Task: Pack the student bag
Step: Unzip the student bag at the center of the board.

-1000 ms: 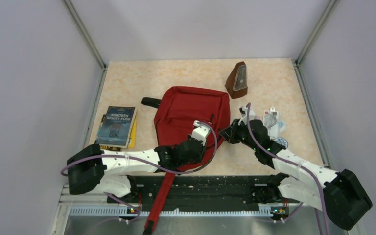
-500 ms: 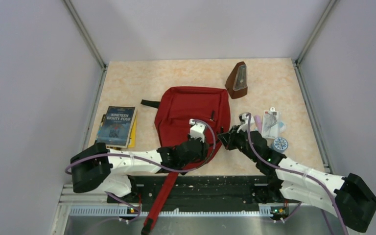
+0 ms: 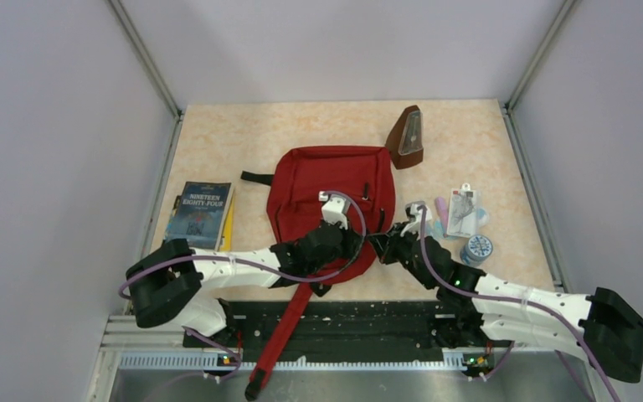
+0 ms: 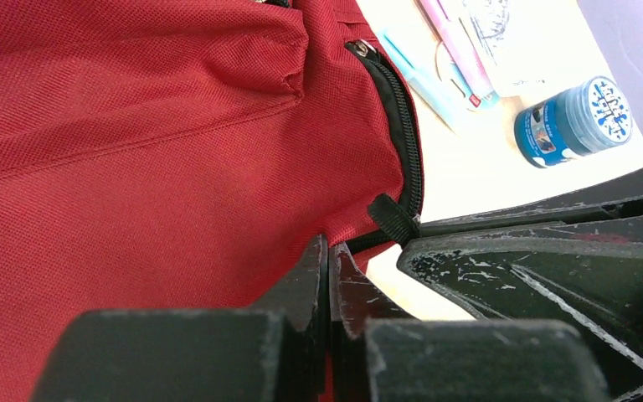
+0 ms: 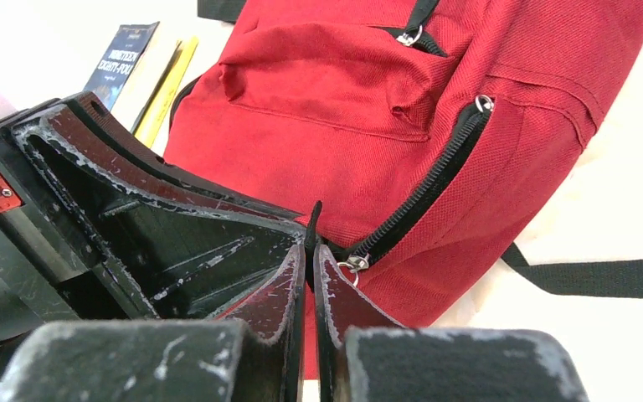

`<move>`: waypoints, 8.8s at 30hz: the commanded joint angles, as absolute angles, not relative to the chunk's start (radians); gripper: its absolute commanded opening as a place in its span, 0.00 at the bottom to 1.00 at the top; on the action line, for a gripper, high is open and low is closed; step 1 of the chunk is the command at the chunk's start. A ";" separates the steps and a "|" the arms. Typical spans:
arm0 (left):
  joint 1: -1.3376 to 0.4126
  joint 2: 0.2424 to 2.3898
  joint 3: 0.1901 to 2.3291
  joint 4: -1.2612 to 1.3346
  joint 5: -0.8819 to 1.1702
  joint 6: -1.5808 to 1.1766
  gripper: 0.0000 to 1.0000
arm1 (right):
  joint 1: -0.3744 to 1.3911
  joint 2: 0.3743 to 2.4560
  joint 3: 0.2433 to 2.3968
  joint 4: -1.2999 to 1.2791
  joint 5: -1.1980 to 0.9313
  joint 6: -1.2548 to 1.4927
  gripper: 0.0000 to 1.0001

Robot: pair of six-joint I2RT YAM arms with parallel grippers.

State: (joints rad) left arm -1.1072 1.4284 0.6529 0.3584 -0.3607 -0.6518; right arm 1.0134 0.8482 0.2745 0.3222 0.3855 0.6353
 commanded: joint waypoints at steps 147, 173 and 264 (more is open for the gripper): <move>-1.228 0.893 0.562 -0.147 -0.181 -0.493 0.74 | 0.741 0.767 0.424 -0.105 0.175 0.687 0.84; -1.262 0.991 0.520 -0.046 -0.196 -0.541 0.42 | 0.741 0.767 0.412 -0.017 0.106 0.723 0.72; -0.779 0.827 0.396 0.025 -0.446 -0.585 0.00 | 0.945 1.030 0.668 0.017 0.189 -0.071 0.72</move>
State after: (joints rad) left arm -0.7841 0.8402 0.3981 -0.0238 -0.4583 -0.5915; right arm 0.9234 0.9596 0.5911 0.0772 0.0349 0.0666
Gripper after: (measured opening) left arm 0.009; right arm 0.728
